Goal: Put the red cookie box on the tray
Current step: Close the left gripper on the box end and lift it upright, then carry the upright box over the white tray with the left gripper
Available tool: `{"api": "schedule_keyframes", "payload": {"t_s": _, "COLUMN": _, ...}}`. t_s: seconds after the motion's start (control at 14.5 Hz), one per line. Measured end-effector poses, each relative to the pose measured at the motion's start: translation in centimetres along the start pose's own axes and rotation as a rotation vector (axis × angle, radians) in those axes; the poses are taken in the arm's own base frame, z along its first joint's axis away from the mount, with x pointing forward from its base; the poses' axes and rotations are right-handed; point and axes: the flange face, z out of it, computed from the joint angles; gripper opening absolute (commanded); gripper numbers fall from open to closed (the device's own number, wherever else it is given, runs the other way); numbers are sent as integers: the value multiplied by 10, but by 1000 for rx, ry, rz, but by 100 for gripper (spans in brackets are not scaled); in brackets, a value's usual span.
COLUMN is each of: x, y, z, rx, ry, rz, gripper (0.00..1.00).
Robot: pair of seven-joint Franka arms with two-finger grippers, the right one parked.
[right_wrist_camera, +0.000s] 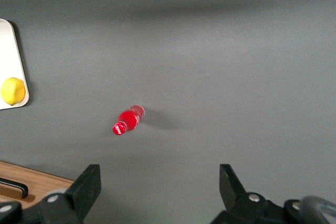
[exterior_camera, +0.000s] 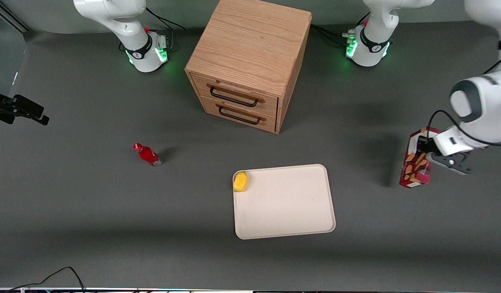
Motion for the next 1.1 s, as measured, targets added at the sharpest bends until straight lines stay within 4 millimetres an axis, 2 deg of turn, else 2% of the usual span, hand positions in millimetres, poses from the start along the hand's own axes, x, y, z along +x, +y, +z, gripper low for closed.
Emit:
{"api": "schedule_keyframes", "payload": {"t_s": 0.14, "x": 23, "y": 35, "z": -87, "rx": -22, "ry": -23, "rz": -66, "gripper": 0}}
{"api": "schedule_keyframes", "payload": {"t_s": 0.21, "x": 32, "y": 57, "z": -123, "rx": -22, "ry": -27, "rz": -103, "gripper": 0}}
{"api": "schedule_keyframes", "payload": {"t_s": 0.28, "x": 43, "y": 82, "z": -147, "rx": -18, "ry": -22, "rz": -147, "gripper": 0}}
{"api": "schedule_keyframes", "payload": {"t_s": 0.34, "x": 55, "y": 110, "z": -157, "rx": -16, "ry": -16, "rz": -200, "gripper": 0}}
{"api": "schedule_keyframes", "payload": {"t_s": 0.41, "x": 72, "y": 140, "z": -151, "rx": -15, "ry": -19, "rz": -250, "gripper": 0}}
{"api": "schedule_keyframes", "payload": {"t_s": 0.55, "x": 117, "y": 199, "z": -106, "rx": 8, "ry": 3, "rz": -341, "gripper": 0}}
{"api": "schedule_keyframes", "payload": {"t_s": 0.69, "x": 159, "y": 242, "z": -41, "rx": 26, "ry": 48, "rz": -400, "gripper": 0}}
{"api": "schedule_keyframes", "payload": {"t_s": 0.83, "x": 187, "y": 258, "z": 26, "rx": 34, "ry": 83, "rz": -434, "gripper": 0}}
{"api": "schedule_keyframes", "payload": {"t_s": 0.97, "x": 203, "y": 255, "z": 82, "rx": 40, "ry": 131, "rz": -455, "gripper": 0}}
{"api": "schedule_keyframes", "payload": {"t_s": 1.03, "x": 207, "y": 252, "z": 105, "rx": 48, "ry": 156, "rz": -454, "gripper": 14}}
{"api": "schedule_keyframes", "payload": {"t_s": 1.1, "x": 209, "y": 250, "z": 125, "rx": 55, "ry": 175, "rz": -448, "gripper": 99}}
